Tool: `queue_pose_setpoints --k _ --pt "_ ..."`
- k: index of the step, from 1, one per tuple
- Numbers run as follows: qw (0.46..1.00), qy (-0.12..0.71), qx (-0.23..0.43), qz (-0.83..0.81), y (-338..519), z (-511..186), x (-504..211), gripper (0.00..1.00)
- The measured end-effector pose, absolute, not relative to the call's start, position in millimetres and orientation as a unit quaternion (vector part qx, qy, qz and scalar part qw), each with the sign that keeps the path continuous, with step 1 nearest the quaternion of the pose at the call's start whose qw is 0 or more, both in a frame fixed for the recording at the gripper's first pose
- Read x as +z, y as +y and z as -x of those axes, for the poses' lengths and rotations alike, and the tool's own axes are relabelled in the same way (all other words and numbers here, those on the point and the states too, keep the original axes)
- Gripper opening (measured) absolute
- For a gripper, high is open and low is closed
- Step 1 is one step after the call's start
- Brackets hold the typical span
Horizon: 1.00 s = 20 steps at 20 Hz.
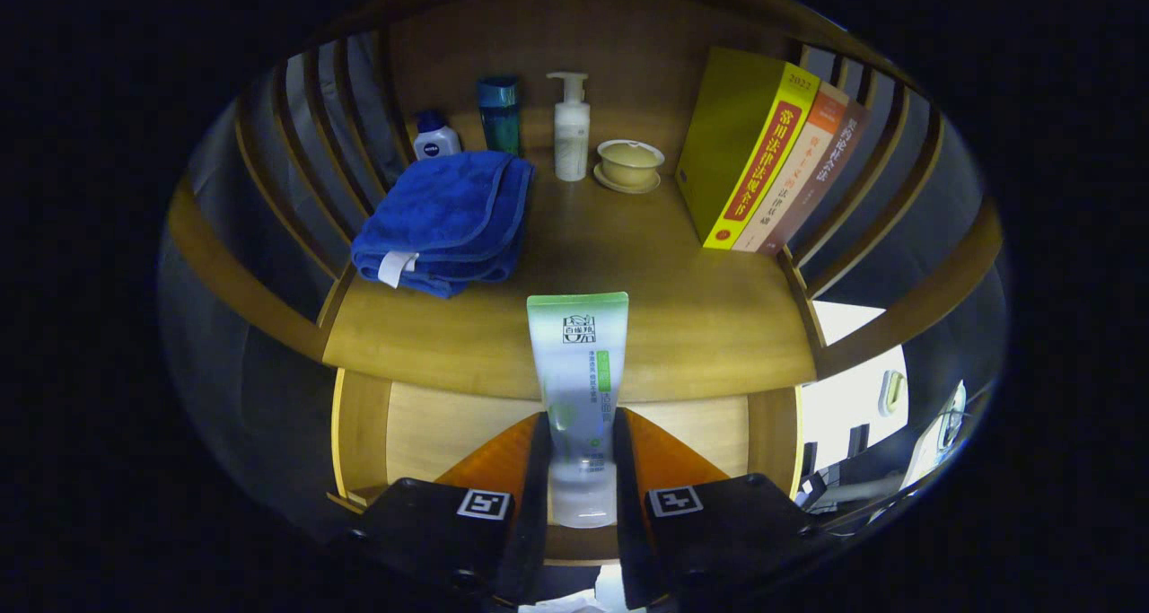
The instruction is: Pull open the drawer, take out the items inside it, and place them on the countertop above the cabinet.
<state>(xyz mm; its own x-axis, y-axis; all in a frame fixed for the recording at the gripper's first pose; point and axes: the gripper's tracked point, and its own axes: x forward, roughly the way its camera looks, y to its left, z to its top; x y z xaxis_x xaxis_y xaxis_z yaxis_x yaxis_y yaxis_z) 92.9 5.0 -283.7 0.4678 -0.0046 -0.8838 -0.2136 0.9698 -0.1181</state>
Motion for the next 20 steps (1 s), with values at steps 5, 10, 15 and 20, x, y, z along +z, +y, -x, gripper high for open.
queue_pose_setpoints --k 5,10,15,20 --pt "0.862 0.493 0.055 0.1 12.9 -147.4 -279.9 0.42" --pt "0.852 0.511 0.049 0.106 14.1 -180.6 -310.1 0.42" --pt "0.84 0.531 0.047 0.105 20.8 -191.4 -347.4 0.42" --pt "0.835 0.539 0.04 0.106 23.7 -187.9 -364.8 0.45"
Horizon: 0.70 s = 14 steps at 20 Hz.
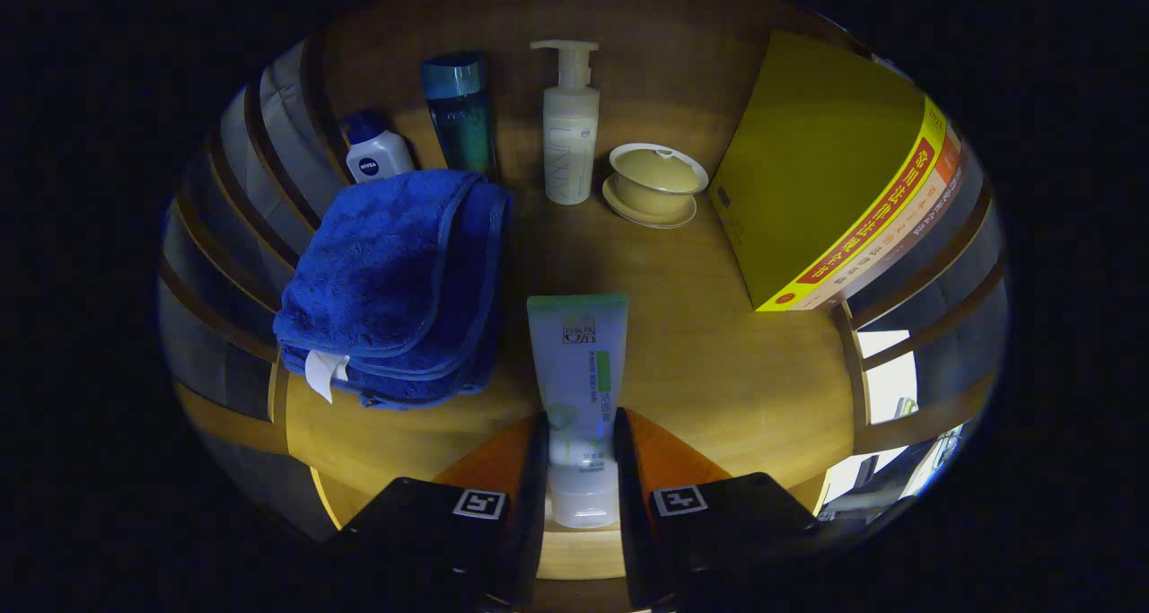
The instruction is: Pull open the drawer, take out the items inside it, and place them on the countertop above the cabinet.
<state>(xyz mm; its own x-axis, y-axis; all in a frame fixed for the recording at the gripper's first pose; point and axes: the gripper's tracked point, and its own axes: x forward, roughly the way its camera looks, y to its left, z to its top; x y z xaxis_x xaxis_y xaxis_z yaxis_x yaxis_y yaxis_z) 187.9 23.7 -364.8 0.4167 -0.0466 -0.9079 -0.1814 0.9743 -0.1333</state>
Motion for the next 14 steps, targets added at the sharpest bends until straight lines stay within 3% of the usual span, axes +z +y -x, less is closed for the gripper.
queue_pose_setpoints --k 9,11,13,14 --pt "0.846 0.521 0.03 0.108 19.1 -191.0 -354.4 0.58" --pt "0.858 0.504 0.027 0.099 20.2 -193.5 -344.4 0.7" --pt "0.87 0.484 0.028 0.084 25.2 -191.7 -331.8 0.93" --pt "0.875 0.477 0.028 0.079 26.1 -186.7 -325.9 0.95"
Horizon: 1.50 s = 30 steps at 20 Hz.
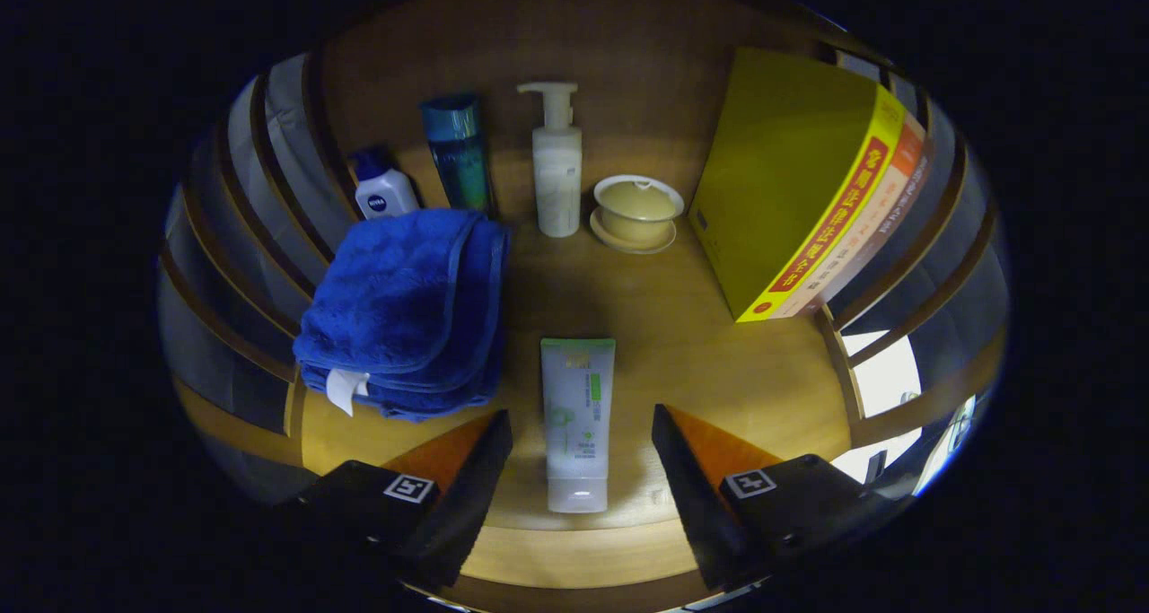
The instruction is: Pull open the drawer, take out the items inside it, and place them on the countertop above the cabinet.
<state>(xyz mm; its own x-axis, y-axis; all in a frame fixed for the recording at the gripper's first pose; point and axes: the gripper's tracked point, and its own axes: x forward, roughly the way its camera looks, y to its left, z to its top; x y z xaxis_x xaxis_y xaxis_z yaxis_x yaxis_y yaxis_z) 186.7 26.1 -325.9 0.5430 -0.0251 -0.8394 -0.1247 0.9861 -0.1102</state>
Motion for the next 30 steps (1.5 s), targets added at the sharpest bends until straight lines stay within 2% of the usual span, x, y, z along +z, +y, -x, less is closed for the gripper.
queue_pose_setpoints --k 2,10,14,23,30 --pt "0.886 0.457 0.033 0.078 28.3 -177.9 -312.9 1.0" --pt "0.936 0.342 0.055 0.062 42.8 -124.7 -233.5 1.0" --pt "0.954 0.288 0.045 0.072 34.8 -91.4 -206.8 1.0" --pt "0.976 0.2 0.035 0.08 9.6 5.3 -184.0 0.99" --pt "0.983 0.149 0.046 0.101 -6.5 70.0 -196.5 0.99"
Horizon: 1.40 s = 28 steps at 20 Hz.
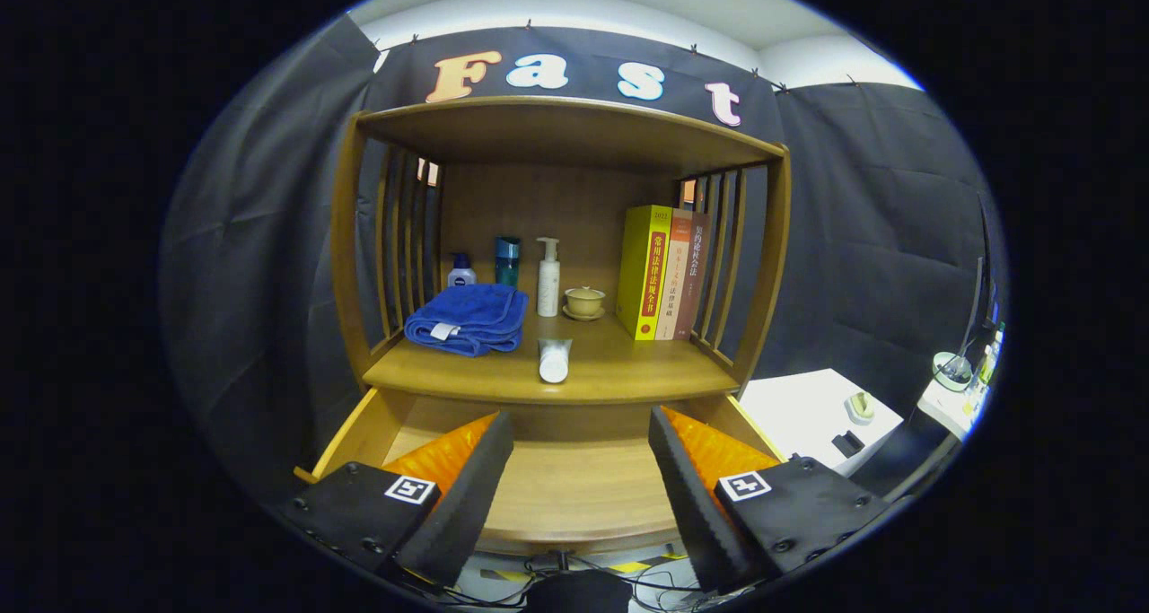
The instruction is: Pull open the drawer, take out the items inside it, and place them on the countertop above the cabinet.
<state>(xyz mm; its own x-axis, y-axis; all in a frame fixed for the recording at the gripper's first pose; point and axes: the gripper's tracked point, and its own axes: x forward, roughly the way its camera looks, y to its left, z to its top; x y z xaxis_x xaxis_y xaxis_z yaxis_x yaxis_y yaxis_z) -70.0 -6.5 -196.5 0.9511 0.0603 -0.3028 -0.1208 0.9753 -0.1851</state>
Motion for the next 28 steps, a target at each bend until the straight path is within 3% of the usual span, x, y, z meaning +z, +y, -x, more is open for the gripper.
queue_pose_setpoints --k 8,16,28 --pt "0.979 0.186 0.03 0.08 -36.8 129.7 -256.9 0.99" --pt "0.966 0.227 0.035 0.121 -35.9 140.6 -317.1 0.99" --pt "0.962 0.257 0.037 0.088 -27.4 130.7 -340.4 0.95"
